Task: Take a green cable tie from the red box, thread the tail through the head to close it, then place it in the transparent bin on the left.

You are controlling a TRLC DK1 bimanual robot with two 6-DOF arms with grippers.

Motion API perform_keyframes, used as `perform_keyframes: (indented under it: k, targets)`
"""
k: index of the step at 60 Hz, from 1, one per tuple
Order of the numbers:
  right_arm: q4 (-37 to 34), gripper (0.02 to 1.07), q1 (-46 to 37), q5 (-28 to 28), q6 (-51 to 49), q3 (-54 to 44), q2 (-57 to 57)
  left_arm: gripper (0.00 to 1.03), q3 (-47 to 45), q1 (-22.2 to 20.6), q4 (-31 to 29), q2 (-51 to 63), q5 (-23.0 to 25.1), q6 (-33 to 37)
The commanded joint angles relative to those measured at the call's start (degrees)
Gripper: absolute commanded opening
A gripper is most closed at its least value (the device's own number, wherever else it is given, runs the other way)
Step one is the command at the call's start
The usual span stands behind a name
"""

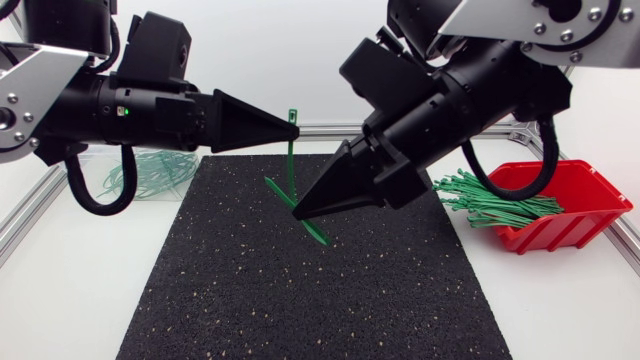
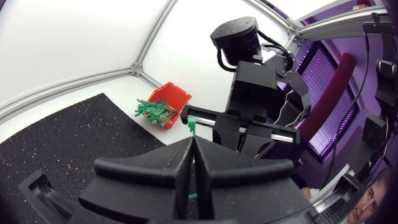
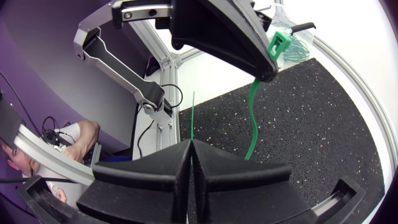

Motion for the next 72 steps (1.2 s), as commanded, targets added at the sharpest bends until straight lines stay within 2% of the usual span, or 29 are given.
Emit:
perform_keyframes:
  k: [1, 19, 22, 25, 29, 42, 53, 72]
  targets:
    - [-0.77, 0.07, 0.73, 2.46, 4.98, 1.42, 0.23, 0.03, -1.44, -0.61, 0.47, -0.82, 0.62, -1.25]
    - [1.17, 0.07, 2.58, 9.49, 24.49, 2.39, -3.90, 0.03, -2.23, -1.14, 1.00, -1.08, 0.62, -1.68]
    - [2.04, 0.07, 3.37, 12.13, 27.92, 2.22, -5.31, 0.03, -2.49, -1.23, 1.18, -1.35, 0.62, -1.77]
    - [3.36, 0.07, 5.30, 15.91, 28.53, 2.13, -6.80, 0.04, -2.93, -1.23, 1.62, -1.61, 0.62, -1.86]
    - [3.36, 0.07, 7.24, 17.84, 28.80, 2.57, -7.51, 0.03, -3.37, -1.23, 1.88, -2.14, 0.88, -1.86]
    - [2.13, 0.07, 8.82, 18.81, 28.71, 4.06, -7.51, 0.03, -5.30, -1.14, 4.78, -3.63, 2.47, -3.44]
    - [-0.42, 0.07, 8.55, 17.40, 27.57, 6.26, -8.03, 0.03, -7.77, -1.14, 13.31, -5.65, 4.14, -10.83]
    - [-2.35, 0.07, 8.29, 15.64, 30.11, 9.60, -7.77, 0.03, -8.12, -1.05, 14.18, -6.53, 4.40, -13.02]
